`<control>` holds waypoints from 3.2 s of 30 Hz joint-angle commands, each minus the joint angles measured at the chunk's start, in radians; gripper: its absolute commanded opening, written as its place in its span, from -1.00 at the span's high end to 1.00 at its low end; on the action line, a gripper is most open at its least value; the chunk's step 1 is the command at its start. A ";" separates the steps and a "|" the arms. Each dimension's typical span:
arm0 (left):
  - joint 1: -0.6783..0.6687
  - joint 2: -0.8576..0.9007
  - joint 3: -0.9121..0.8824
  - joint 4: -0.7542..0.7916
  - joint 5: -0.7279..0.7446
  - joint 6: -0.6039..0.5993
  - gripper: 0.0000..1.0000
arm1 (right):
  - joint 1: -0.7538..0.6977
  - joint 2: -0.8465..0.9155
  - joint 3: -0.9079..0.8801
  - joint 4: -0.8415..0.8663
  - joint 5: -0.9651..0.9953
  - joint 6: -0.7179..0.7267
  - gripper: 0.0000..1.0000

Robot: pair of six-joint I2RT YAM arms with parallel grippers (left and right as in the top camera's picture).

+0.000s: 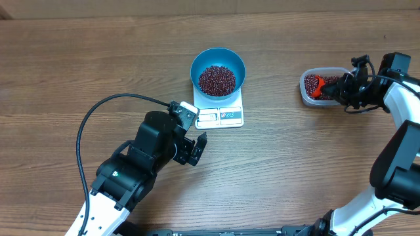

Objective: Scoop item into bowl and weigh 150g on scale
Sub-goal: 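Lower the red scoop into the tub and drag it through beans, then lift the filled scoop out of the bean tub, then carry the filled scoop leftward over the blue bowl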

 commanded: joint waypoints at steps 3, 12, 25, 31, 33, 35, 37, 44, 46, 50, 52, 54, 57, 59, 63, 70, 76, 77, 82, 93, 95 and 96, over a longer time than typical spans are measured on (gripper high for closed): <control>-0.006 0.002 -0.005 0.003 0.012 -0.016 -0.99 | -0.011 0.031 -0.006 0.011 -0.076 0.014 0.93; -0.006 0.002 -0.005 0.003 0.012 -0.016 -0.99 | -0.098 0.031 -0.006 0.013 -0.271 0.013 0.93; -0.006 0.002 -0.005 0.003 0.011 -0.016 -0.99 | -0.190 0.031 -0.006 -0.016 -0.397 0.005 0.92; -0.006 0.002 -0.005 0.003 0.012 -0.016 -0.99 | -0.199 0.031 -0.006 -0.038 -0.403 0.004 0.93; -0.006 0.002 -0.005 0.003 0.012 -0.016 -0.99 | -0.199 0.031 -0.006 -0.048 -0.406 -0.009 0.93; -0.006 0.002 -0.005 0.003 0.012 -0.016 -0.99 | -0.199 0.031 -0.006 -0.064 -0.419 -0.022 0.92; -0.006 0.002 -0.005 0.003 0.011 -0.016 -0.99 | -0.199 0.031 -0.006 -0.076 -0.424 -0.021 0.93; -0.006 0.002 -0.005 0.003 0.011 -0.016 -0.99 | -0.199 0.031 -0.006 -0.110 -0.515 -0.021 0.93; -0.006 0.002 -0.005 0.003 0.012 -0.016 -0.99 | -0.198 0.031 -0.006 -0.117 -0.563 -0.021 0.93; -0.006 0.002 -0.005 0.003 0.012 -0.016 -0.99 | -0.196 0.031 -0.006 -0.129 -0.671 -0.021 0.93; -0.006 0.002 -0.005 0.003 0.012 -0.016 -0.99 | -0.184 0.031 -0.006 -0.143 -0.708 -0.021 0.93; -0.006 0.002 -0.005 0.003 0.012 -0.016 -0.99 | -0.168 0.031 -0.006 -0.147 -0.712 -0.021 0.93; -0.006 0.002 -0.005 0.003 0.012 -0.016 -0.99 | -0.129 0.031 -0.006 -0.150 -0.715 -0.021 0.93; -0.006 0.002 -0.005 0.003 0.012 -0.016 -0.99 | -0.096 0.031 -0.006 -0.150 -0.716 -0.021 0.93; -0.006 0.002 -0.005 0.003 0.012 -0.016 -0.99 | -0.029 0.031 -0.006 -0.150 -0.716 -0.021 0.93; -0.006 0.002 -0.005 0.003 0.012 -0.016 -0.99 | 0.083 0.031 -0.006 -0.145 -0.716 -0.020 0.92; -0.006 0.002 -0.005 0.003 0.012 -0.016 -0.99 | 0.166 0.031 -0.006 -0.098 -0.744 -0.004 0.92; -0.006 0.002 -0.005 0.003 0.012 -0.016 -0.99 | 0.178 0.031 -0.006 -0.086 -0.744 0.010 0.92; -0.006 0.002 -0.005 0.003 0.011 -0.016 -0.99 | 0.234 0.031 -0.006 0.019 -0.740 0.113 0.92; -0.006 0.002 -0.005 0.003 0.011 -0.016 -0.99 | 0.355 0.031 -0.006 0.346 -0.632 0.388 0.92; -0.006 0.002 -0.005 0.003 0.011 -0.016 -0.99 | 0.385 0.031 -0.006 0.420 -0.615 0.391 0.92; -0.006 0.002 -0.005 0.003 0.012 -0.016 -0.99 | 0.397 0.031 -0.006 0.453 -0.608 0.391 0.92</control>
